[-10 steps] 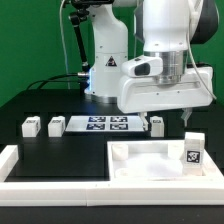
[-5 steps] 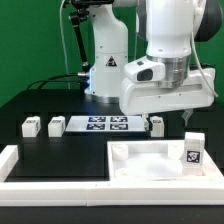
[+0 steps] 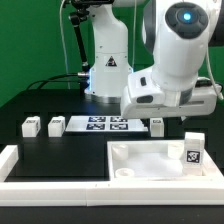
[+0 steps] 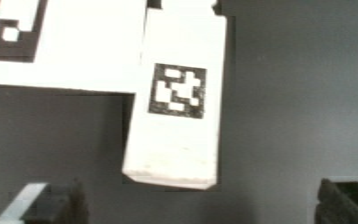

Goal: Assemble square table

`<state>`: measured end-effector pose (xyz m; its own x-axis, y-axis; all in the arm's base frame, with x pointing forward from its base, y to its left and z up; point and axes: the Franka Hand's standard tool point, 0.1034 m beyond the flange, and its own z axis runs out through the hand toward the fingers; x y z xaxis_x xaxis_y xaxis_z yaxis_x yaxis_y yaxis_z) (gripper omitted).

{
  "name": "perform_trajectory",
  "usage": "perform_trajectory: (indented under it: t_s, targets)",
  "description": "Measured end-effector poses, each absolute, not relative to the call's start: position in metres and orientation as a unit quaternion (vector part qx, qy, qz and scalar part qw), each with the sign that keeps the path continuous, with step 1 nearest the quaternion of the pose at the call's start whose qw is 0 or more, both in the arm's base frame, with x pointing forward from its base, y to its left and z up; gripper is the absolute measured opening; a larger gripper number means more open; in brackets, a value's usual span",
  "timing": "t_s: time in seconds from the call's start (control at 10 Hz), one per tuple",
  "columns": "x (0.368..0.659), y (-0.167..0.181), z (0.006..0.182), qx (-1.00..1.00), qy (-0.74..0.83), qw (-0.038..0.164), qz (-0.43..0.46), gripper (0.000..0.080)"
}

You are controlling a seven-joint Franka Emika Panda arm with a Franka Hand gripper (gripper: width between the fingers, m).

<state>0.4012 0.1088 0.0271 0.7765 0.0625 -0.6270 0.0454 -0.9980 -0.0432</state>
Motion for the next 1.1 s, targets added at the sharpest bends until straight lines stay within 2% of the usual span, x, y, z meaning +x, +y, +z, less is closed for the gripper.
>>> perform_trajectory:
  t_s: [0.3,0.5,0.6,0.7,0.8,1.1]
  targets:
    - [0.395,0.105,0.023,-0.912,-0.015,0.010,0.410,0.0648]
    - [0.382,0.102,0.015,-0.905,0.022,-0.008,0.424,0.0648]
    - [0.375,0.103,0.011,-0.900,0.046,-0.007,0.433,0.0648]
    - [0.373,0.103,0.009,-0.893,0.077,0.009,0.443,0.0648]
    - [0.375,0.099,0.009,-0.895,0.072,0.003,0.440,0.0648]
    - [0.374,0.099,0.008,-0.895,0.073,0.004,0.441,0.0648]
